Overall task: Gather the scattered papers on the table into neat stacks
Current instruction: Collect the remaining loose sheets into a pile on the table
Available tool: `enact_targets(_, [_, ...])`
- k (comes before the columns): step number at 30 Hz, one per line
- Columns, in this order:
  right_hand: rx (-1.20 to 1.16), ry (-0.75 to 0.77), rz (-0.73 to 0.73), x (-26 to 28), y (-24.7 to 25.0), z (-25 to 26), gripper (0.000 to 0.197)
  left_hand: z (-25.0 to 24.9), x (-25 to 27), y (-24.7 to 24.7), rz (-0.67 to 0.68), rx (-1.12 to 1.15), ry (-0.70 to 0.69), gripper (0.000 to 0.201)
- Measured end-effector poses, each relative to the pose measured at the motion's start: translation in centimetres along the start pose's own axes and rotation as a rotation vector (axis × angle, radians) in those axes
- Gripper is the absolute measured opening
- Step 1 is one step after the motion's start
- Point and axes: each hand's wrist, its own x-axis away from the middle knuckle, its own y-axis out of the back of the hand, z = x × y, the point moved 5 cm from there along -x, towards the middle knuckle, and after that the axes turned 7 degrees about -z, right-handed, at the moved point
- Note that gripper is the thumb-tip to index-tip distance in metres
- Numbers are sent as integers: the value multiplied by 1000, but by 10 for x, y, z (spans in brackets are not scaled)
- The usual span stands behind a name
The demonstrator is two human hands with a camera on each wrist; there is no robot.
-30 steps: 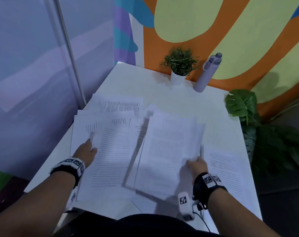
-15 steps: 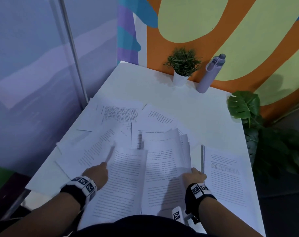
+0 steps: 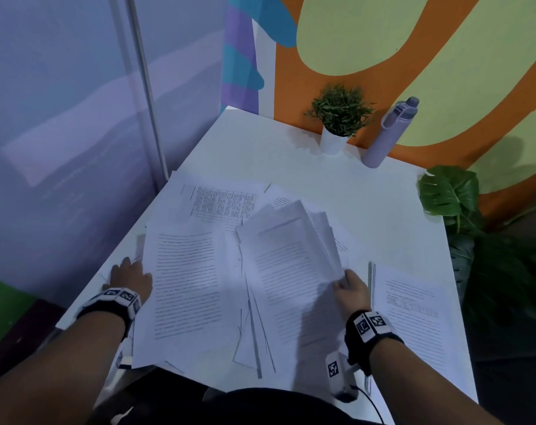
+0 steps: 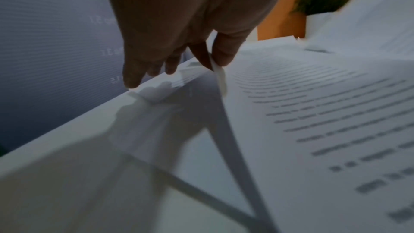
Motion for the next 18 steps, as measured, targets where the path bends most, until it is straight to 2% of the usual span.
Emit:
enact_targets(3, [-46, 94, 40, -10, 0, 28, 28, 3, 0, -7, 67, -81, -42, 57])
enact_targets(7, [-97, 78, 49, -28, -9, 37, 62, 0, 11, -9, 71, -75, -81, 50])
enact_targets(8, [-83, 66, 54, -32, -13, 36, 65, -2, 14, -12, 87, -42, -93, 50])
enact_targets(13, [119, -1, 131, -45, -31, 23, 61, -9, 46, -21, 125, 260, -76, 49])
enact_targets(16, [370, -70, 186, -46, -39, 4, 63, -11, 65, -19, 117, 520, -32, 68])
enact_targets(18, [491, -109, 204, -40, -40, -4, 63, -13, 71, -20, 141, 582, -28, 72])
